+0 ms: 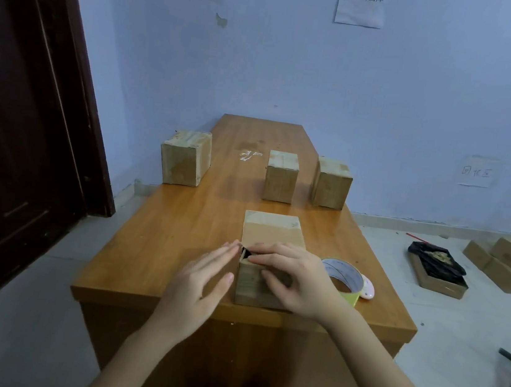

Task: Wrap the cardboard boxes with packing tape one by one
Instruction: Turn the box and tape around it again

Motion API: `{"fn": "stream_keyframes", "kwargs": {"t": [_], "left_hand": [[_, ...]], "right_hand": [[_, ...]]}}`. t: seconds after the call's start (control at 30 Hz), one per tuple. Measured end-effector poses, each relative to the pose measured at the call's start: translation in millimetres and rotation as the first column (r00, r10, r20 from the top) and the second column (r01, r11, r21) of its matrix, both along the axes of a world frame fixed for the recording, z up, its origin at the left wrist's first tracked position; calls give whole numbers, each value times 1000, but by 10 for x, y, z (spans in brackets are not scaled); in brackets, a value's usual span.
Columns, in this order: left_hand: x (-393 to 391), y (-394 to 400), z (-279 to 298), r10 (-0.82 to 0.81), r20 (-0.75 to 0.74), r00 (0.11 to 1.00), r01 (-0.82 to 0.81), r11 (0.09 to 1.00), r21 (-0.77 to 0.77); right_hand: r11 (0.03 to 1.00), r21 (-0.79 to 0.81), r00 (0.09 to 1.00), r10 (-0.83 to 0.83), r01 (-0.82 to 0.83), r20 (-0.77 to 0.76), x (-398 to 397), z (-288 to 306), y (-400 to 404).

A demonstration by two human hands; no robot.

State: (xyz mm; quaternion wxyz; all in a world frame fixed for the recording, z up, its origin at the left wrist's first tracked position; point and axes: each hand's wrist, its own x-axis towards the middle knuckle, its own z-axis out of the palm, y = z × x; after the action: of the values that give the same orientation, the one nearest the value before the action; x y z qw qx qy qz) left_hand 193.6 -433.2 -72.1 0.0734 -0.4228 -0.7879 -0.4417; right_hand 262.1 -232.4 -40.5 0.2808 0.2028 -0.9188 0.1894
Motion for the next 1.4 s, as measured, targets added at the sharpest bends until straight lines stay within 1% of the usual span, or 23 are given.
{"fn": "stream_keyframes", "kwargs": {"t": [0.07,0.17,0.3,0.4,0.47,0.57,0.67,0.7,0.73,0.77,0.83,0.87,0.9,0.93,0.97,1.0,1.1,1.13,1.17,1.27,1.33,1.37,1.4], "left_hand": [[14,36,-8,7,-115,993,-8,1000,-15],[28,78,11,37,-175,984,-41,999,-16],[18,101,71,91,-364,927,-114,993,-42],[-25,103,131,83,-499,862,-133,989,-64],[-66,94,149,63,-538,840,-126,989,-80],[-112,71,140,38,-572,819,-114,989,-98],[-124,32,133,-10,-565,825,-84,987,-140],[-130,21,147,-23,-530,848,-63,988,-144],[-143,6,158,-36,-430,902,-21,992,-128],[-152,-20,168,-51,-297,954,25,995,-92],[-170,-58,132,-99,-96,990,96,995,-36],[-166,-74,102,-104,-63,993,101,994,-52],[-150,-82,77,-82,-72,994,75,992,-104],[-125,-71,51,-52,-135,990,32,989,-142],[-102,-54,29,-32,-224,974,-4,987,-160],[-86,-40,23,-21,-339,940,-39,985,-167],[-120,24,99,27,-519,854,-102,988,-117],[-140,37,121,29,-567,823,-108,988,-107],[-154,56,122,34,-602,798,-113,989,-93],[-156,92,109,49,-656,753,-144,985,-92],[-148,110,106,52,-671,740,-155,983,-95],[-146,115,112,59,-640,766,-143,987,-80],[-138,116,123,68,-552,831,-115,992,-51]], "right_hand": [[998,-60,1000,-1,0,-9,-9,-24,3],[989,-148,1000,2,-5,-19,-19,-59,6],[978,-206,1000,10,-13,-12,-32,-84,26],[982,-186,1000,3,1,19,-36,-81,28],[995,-94,1000,-22,23,15,-31,-70,20],[997,57,998,-52,54,-28,-35,-61,-2],[990,124,996,-55,63,-72,-49,-53,-23],[990,130,996,-53,62,-77,-52,-48,-25],[990,130,996,-51,61,-75,-54,-42,-26],[990,128,996,-50,59,-73,-57,-38,-25],[991,120,996,-51,59,-73,-62,-38,-24],[991,115,995,-54,63,-79,-64,-43,-29],[992,106,995,-59,68,-87,-64,-52,-33],[993,96,994,-61,70,-94,-63,-61,-37],[994,83,993,-61,69,-101,-65,-73,-39],[996,57,993,-61,67,-102,-69,-83,-42],[994,-101,995,-57,49,-81,-71,-93,-14],[990,-136,996,-52,41,-72,-77,-92,-9],[991,-128,997,-47,38,-62,-72,-91,-6],[998,5,994,-62,63,-88,-66,-88,-37],[998,1,996,-66,66,-64,-59,-60,-43],[996,-77,999,-41,40,-11,-45,-34,-43],[970,-242,998,14,1,62,-19,14,-29]]}}
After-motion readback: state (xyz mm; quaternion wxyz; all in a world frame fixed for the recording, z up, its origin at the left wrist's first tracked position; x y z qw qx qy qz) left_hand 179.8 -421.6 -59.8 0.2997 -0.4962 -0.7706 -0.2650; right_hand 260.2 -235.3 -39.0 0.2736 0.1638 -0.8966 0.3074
